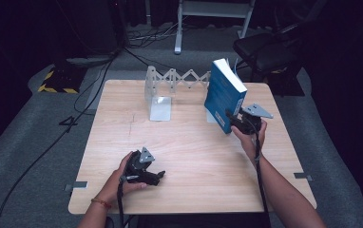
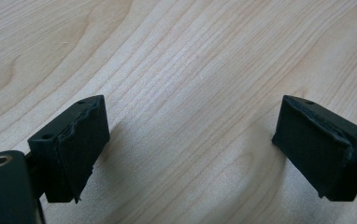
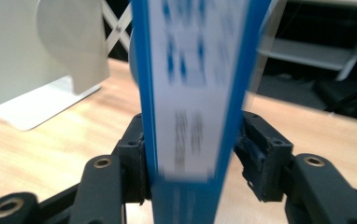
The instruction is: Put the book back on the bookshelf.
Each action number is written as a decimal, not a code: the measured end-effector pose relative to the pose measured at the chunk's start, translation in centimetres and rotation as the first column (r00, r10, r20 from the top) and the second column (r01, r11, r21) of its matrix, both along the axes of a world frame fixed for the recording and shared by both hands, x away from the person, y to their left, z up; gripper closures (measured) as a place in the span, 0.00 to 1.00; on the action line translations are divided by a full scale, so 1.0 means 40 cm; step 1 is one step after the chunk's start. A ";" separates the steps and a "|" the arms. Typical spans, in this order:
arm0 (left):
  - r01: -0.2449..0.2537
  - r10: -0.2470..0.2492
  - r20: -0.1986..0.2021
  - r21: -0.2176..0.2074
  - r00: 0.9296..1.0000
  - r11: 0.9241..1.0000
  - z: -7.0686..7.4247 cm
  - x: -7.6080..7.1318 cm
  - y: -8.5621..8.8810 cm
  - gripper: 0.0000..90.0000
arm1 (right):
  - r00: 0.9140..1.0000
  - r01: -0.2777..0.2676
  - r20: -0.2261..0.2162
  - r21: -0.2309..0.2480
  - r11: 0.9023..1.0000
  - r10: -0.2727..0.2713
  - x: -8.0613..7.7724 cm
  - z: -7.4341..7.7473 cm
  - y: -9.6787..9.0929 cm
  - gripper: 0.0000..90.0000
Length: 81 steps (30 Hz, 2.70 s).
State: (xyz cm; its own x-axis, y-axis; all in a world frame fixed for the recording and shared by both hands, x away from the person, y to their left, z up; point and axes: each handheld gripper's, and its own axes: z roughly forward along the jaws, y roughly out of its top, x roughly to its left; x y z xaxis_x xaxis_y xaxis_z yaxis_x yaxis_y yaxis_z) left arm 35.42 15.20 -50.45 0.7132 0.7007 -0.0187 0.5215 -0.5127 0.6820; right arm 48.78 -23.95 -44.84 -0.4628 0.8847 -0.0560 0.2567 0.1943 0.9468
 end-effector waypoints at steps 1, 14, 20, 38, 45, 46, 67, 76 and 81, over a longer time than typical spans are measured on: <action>0.000 0.000 0.000 0.000 1.000 1.000 0.000 0.000 0.000 0.12 | 1.000 -0.018 0.004 -0.041 0.999 0.018 -0.014 -0.013 -0.008 0.64; 0.001 -0.001 0.001 -0.001 1.000 1.000 0.000 0.001 -0.001 0.12 | 1.000 -0.018 -0.013 -0.039 0.999 0.017 -0.009 -0.028 0.000 0.69; 0.001 -0.001 0.000 -0.001 1.000 1.000 0.000 0.001 -0.001 0.12 | 0.999 0.026 -0.017 -0.034 0.999 -0.027 0.005 -0.027 0.020 0.69; 0.001 -0.001 -0.002 -0.004 1.000 1.000 0.000 0.002 -0.002 0.12 | 0.997 0.069 -0.030 0.004 0.998 -0.069 0.024 -0.028 0.031 0.69; 0.001 -0.001 -0.001 -0.004 1.000 1.000 0.000 0.001 -0.002 0.12 | 0.998 0.031 -0.045 -0.032 0.999 -0.032 0.019 -0.018 0.028 0.67; 0.000 0.000 -0.002 -0.004 1.000 1.000 0.000 0.001 -0.002 0.12 | 0.999 0.021 -0.048 -0.031 0.999 -0.022 0.019 -0.015 0.023 0.67; 0.001 -0.001 -0.002 -0.003 1.000 1.000 0.000 0.001 -0.002 0.12 | 0.978 -0.168 -0.153 -0.158 0.973 0.143 -0.002 0.052 -0.036 0.44; 0.001 -0.001 -0.001 -0.003 1.000 1.000 0.000 0.002 -0.002 0.12 | 0.951 -0.264 -0.225 -0.238 0.935 0.211 -0.034 0.068 -0.067 0.37; 0.001 -0.001 -0.002 -0.003 1.000 1.000 0.000 0.001 -0.002 0.12 | 0.949 -0.269 -0.240 -0.281 0.921 0.204 -0.053 0.070 -0.082 0.35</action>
